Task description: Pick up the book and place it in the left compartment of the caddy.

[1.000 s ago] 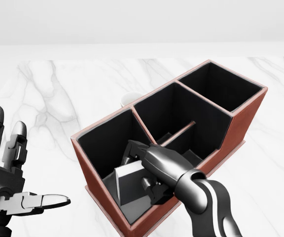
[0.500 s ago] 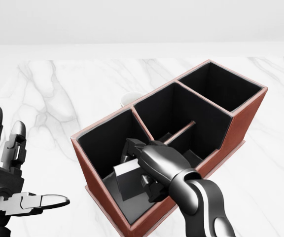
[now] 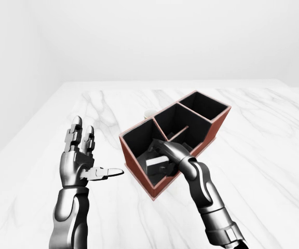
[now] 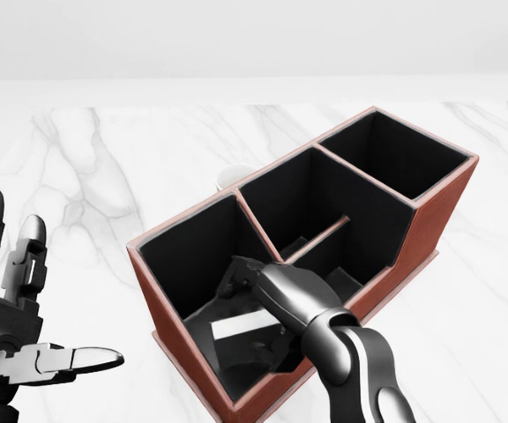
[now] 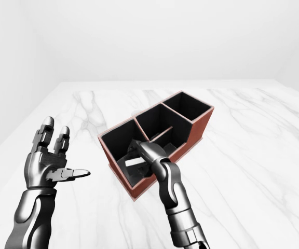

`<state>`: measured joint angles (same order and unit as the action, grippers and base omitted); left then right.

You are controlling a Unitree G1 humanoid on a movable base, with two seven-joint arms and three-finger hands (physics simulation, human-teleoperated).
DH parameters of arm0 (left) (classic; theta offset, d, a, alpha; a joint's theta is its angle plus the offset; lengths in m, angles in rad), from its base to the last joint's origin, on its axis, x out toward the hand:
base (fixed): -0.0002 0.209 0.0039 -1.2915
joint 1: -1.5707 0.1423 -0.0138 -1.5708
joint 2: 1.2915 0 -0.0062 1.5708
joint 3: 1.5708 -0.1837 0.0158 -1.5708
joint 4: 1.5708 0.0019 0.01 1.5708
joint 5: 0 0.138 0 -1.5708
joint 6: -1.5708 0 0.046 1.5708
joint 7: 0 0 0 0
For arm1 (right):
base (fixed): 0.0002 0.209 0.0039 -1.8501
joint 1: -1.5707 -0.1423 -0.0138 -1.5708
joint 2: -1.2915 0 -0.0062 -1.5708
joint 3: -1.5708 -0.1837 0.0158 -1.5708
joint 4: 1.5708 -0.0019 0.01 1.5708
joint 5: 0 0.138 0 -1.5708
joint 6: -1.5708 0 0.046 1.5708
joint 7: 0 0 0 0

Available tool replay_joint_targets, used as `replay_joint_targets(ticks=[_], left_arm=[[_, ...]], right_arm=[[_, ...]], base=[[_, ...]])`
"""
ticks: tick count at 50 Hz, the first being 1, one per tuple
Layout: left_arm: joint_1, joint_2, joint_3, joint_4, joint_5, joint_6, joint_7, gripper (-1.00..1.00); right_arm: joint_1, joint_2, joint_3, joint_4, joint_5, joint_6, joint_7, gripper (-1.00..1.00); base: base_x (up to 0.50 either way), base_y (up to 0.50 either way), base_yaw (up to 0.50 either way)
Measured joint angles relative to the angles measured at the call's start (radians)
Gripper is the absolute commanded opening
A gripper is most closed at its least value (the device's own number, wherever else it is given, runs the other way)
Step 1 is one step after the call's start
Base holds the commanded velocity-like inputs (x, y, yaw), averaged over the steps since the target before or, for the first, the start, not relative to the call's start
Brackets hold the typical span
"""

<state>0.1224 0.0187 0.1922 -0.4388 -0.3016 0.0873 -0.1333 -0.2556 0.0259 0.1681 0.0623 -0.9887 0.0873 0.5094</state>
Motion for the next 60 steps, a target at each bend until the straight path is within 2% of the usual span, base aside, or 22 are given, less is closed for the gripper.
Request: replay_joint_targets(ticks=[1, 20, 29, 35, 41, 44, 52, 60], left_arm=[[0.0, 0.0, 0.0, 0.0, 0.0, 0.0, 0.0, 1.0], [-0.004, 0.001, 0.002, 0.008, -0.004, 0.0, 0.005, 1.0], [-0.004, 0.001, 0.002, 0.009, -0.003, 0.0, 0.005, 1.0], [-0.004, 0.001, 0.001, 0.011, -0.003, 0.0, 0.005, 1.0], [-0.003, 0.001, 0.001, 0.012, -0.003, 0.0, 0.005, 1.0], [-0.002, 0.001, 0.001, 0.01, -0.003, 0.0, 0.004, 1.0], [-0.001, 0.0, -0.001, 0.007, -0.002, 0.0, 0.004, 1.0], [0.002, -0.001, -0.008, 0.006, 0.004, 0.0, 0.003, 1.0]], right_arm=[[0.001, 0.0, 0.001, 0.0, 0.005, 0.0, -0.001, 1.0], [0.041, 0.012, 0.029, -0.054, 0.007, 0.0, 0.034, 1.0], [0.064, 0.02, 0.049, -0.136, -0.031, 0.0, 0.084, 1.0], [0.086, 0.032, 0.082, -0.268, -0.111, 0.0, 0.184, 1.0], [0.09, 0.07, 0.119, -0.438, -0.218, 0.0, 0.189, 1.0], [0.051, 0.111, 0.124, -0.538, -0.298, 0.0, 0.189, 1.0], [-0.101, 0.208, 0.072, -0.741, -0.492, 0.0, 0.189, 1.0], [-0.171, 0.234, 0.024, -0.876, -0.576, 0.0, 0.189, 1.0]], base=[[0.0, 0.0, 0.0], [0.0, 0.0, 0.0], [0.0, 0.0, 0.0], [0.0, 0.0, 0.0], [0.0, 0.0, 0.0], [0.0, 0.0, 0.0], [0.0, 0.0, 0.0], [0.0, 0.0, 0.0]])
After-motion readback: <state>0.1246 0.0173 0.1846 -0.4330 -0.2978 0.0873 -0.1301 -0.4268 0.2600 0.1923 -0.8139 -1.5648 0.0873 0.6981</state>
